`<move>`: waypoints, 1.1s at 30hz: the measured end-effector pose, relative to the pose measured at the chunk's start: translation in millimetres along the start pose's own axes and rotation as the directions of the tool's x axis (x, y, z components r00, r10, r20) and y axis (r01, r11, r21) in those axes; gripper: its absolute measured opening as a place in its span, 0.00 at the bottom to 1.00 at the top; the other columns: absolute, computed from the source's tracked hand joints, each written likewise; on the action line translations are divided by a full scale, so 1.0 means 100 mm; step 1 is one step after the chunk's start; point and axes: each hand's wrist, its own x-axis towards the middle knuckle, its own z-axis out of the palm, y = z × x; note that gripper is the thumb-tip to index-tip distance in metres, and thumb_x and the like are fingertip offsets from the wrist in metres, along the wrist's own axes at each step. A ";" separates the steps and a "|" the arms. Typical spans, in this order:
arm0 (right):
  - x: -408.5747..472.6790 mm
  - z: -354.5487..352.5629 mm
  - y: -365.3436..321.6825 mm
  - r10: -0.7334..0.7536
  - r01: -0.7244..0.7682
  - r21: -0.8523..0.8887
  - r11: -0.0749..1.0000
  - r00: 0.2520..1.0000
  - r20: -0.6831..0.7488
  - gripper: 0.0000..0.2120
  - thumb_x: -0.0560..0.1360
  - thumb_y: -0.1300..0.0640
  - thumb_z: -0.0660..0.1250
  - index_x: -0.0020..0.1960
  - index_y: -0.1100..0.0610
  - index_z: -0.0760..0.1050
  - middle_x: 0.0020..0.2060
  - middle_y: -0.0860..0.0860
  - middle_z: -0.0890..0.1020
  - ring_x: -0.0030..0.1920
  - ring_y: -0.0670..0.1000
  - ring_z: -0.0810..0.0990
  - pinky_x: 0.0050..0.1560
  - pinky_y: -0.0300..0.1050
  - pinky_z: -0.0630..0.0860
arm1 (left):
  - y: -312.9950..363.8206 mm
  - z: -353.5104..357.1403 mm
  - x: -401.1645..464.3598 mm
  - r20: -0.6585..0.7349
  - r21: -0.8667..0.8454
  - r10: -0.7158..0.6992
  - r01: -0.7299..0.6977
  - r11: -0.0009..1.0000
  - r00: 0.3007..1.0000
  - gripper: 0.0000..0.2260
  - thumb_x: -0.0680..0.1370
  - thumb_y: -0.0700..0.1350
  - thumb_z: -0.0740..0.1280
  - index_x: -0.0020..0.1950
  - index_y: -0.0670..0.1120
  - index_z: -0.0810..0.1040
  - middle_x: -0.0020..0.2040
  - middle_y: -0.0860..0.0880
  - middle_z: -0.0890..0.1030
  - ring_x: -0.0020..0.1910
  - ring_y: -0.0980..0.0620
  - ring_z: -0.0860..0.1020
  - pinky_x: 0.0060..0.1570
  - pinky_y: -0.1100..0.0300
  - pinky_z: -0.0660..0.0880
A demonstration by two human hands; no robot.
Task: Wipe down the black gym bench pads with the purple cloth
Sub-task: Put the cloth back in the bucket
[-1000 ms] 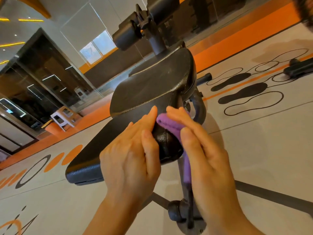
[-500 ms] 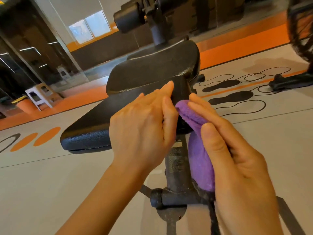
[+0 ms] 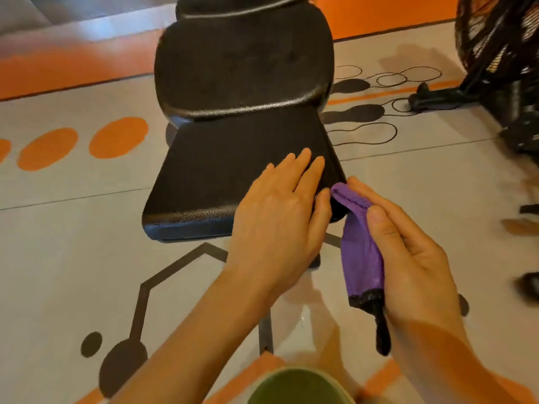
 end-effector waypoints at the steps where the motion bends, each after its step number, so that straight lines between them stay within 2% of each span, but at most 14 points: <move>1: -0.05 0.02 -0.06 0.026 -0.026 -0.018 0.999 1.000 -0.005 0.15 0.71 0.46 0.60 0.56 0.39 0.76 0.52 0.29 0.80 0.56 0.31 0.76 0.46 0.21 0.72 | 0.01 -0.08 -0.03 0.066 -0.017 -0.009 0.010 1.000 0.998 0.22 0.82 0.54 0.53 0.73 0.47 0.69 0.73 0.47 0.71 0.72 0.48 0.70 0.70 0.54 0.59; 7: -0.43 0.14 -0.40 0.248 -0.255 -0.127 0.959 0.967 -0.066 0.11 0.80 0.55 0.58 0.56 0.42 0.75 0.49 0.40 0.81 0.47 0.39 0.80 0.40 0.21 0.72 | 0.01 -0.46 -0.23 0.405 -0.095 -0.027 0.071 0.993 0.914 0.26 0.83 0.53 0.54 0.79 0.53 0.50 0.80 0.53 0.49 0.79 0.53 0.48 0.72 0.60 0.40; 9: -0.60 0.19 -0.46 0.311 -0.328 -0.180 0.927 0.943 -0.116 0.12 0.80 0.55 0.58 0.61 0.49 0.76 0.51 0.43 0.80 0.52 0.43 0.79 0.42 0.21 0.72 | 0.03 -0.56 -0.33 0.458 -0.109 -0.013 0.070 0.992 0.889 0.25 0.82 0.54 0.57 0.78 0.51 0.57 0.80 0.50 0.55 0.78 0.48 0.56 0.75 0.53 0.53; 11: -0.77 0.19 -0.46 0.340 -0.378 -0.196 0.905 0.919 -0.201 0.14 0.80 0.52 0.59 0.63 0.52 0.76 0.46 0.42 0.80 0.49 0.44 0.79 0.39 0.22 0.73 | 0.07 -0.65 -0.47 0.449 -0.157 -0.011 0.091 0.983 0.894 0.24 0.79 0.54 0.64 0.73 0.48 0.70 0.74 0.46 0.68 0.71 0.42 0.70 0.65 0.46 0.70; 12: -0.86 0.19 -0.46 0.339 -0.388 -0.196 0.901 0.909 -0.245 0.16 0.78 0.46 0.60 0.61 0.51 0.77 0.40 0.40 0.78 0.42 0.42 0.77 0.35 0.24 0.73 | 0.09 -0.68 -0.53 0.446 -0.193 -0.014 0.111 0.975 0.895 0.24 0.78 0.54 0.65 0.73 0.48 0.70 0.74 0.46 0.69 0.70 0.43 0.71 0.64 0.47 0.71; 14: -1.03 0.16 -0.48 0.311 -0.381 -0.208 0.901 0.900 -0.305 0.25 0.71 0.32 0.62 0.55 0.51 0.79 0.34 0.38 0.78 0.34 0.38 0.74 0.34 0.27 0.72 | 0.14 -0.77 -0.64 0.571 -0.243 -0.004 0.174 0.954 0.821 0.27 0.81 0.57 0.58 0.78 0.52 0.58 0.78 0.53 0.56 0.77 0.52 0.57 0.72 0.59 0.61; 16: -1.16 0.13 -0.49 0.310 -0.375 -0.201 0.905 0.905 -0.292 0.18 0.77 0.41 0.60 0.57 0.51 0.80 0.43 0.42 0.84 0.42 0.39 0.78 0.47 0.31 0.76 | 0.18 -0.83 -0.73 0.703 -0.229 0.011 0.211 0.950 0.711 0.26 0.82 0.59 0.48 0.79 0.55 0.47 0.79 0.58 0.44 0.78 0.57 0.46 0.75 0.64 0.47; 18: -1.29 0.10 -0.48 0.325 -0.390 -0.222 0.893 0.903 -0.280 0.13 0.81 0.54 0.57 0.57 0.47 0.79 0.53 0.43 0.83 0.55 0.41 0.78 0.60 0.31 0.72 | 0.21 -0.84 -0.83 0.744 -0.196 0.019 0.191 0.962 0.668 0.25 0.83 0.58 0.48 0.79 0.57 0.46 0.80 0.56 0.43 0.79 0.54 0.47 0.76 0.58 0.48; 20: -1.40 0.05 -0.43 0.338 -0.417 -0.276 0.866 0.895 -0.290 0.14 0.82 0.55 0.56 0.58 0.47 0.79 0.58 0.41 0.81 0.60 0.40 0.76 0.59 0.27 0.70 | 0.26 -0.82 -0.96 0.784 -0.221 0.018 0.252 0.942 0.620 0.24 0.83 0.56 0.50 0.78 0.58 0.50 0.80 0.56 0.48 0.79 0.53 0.50 0.76 0.57 0.50; 22: -1.52 0.00 -0.34 0.349 -0.442 -0.315 0.840 0.884 -0.310 0.14 0.82 0.55 0.56 0.59 0.49 0.79 0.60 0.43 0.80 0.57 0.40 0.77 0.56 0.28 0.71 | 0.30 -0.74 -1.11 0.819 -0.311 0.015 0.422 0.851 0.574 0.21 0.83 0.54 0.54 0.76 0.56 0.60 0.78 0.55 0.60 0.77 0.52 0.60 0.74 0.59 0.58; 25: -1.64 -0.06 -0.22 0.364 -0.488 -0.303 0.818 0.848 -0.384 0.15 0.82 0.58 0.55 0.59 0.53 0.80 0.58 0.46 0.81 0.59 0.39 0.77 0.55 0.23 0.69 | 0.39 -0.58 -1.34 0.913 -0.403 0.110 0.826 0.394 0.393 0.16 0.83 0.42 0.58 0.71 0.45 0.71 0.68 0.50 0.74 0.63 0.55 0.75 0.54 0.75 0.72; 27: -1.70 -0.07 -0.15 0.387 -0.514 -0.239 0.824 0.818 -0.425 0.15 0.83 0.60 0.55 0.58 0.55 0.80 0.57 0.49 0.83 0.59 0.42 0.78 0.53 0.25 0.71 | 0.48 -0.48 -1.51 0.944 -0.298 0.205 0.933 0.203 0.257 0.14 0.82 0.38 0.59 0.66 0.42 0.74 0.64 0.47 0.77 0.52 0.61 0.77 0.43 0.78 0.73; 29: -1.76 -0.08 -0.10 0.405 -0.531 -0.177 0.829 0.787 -0.465 0.16 0.82 0.61 0.55 0.54 0.54 0.81 0.55 0.50 0.83 0.59 0.46 0.78 0.57 0.33 0.73 | 0.60 -0.43 -1.66 0.930 -0.275 0.296 0.948 0.161 0.220 0.14 0.81 0.35 0.58 0.64 0.44 0.73 0.58 0.45 0.78 0.48 0.58 0.76 0.43 0.75 0.75; 33: -1.85 -0.13 -0.05 0.458 -0.582 -0.066 0.810 0.700 -0.548 0.18 0.82 0.62 0.55 0.45 0.50 0.81 0.49 0.46 0.84 0.58 0.50 0.79 0.64 0.48 0.74 | 0.70 -0.33 -1.97 0.886 -0.401 0.356 0.878 0.261 0.298 0.27 0.73 0.37 0.67 0.73 0.47 0.68 0.59 0.49 0.78 0.55 0.55 0.77 0.57 0.64 0.74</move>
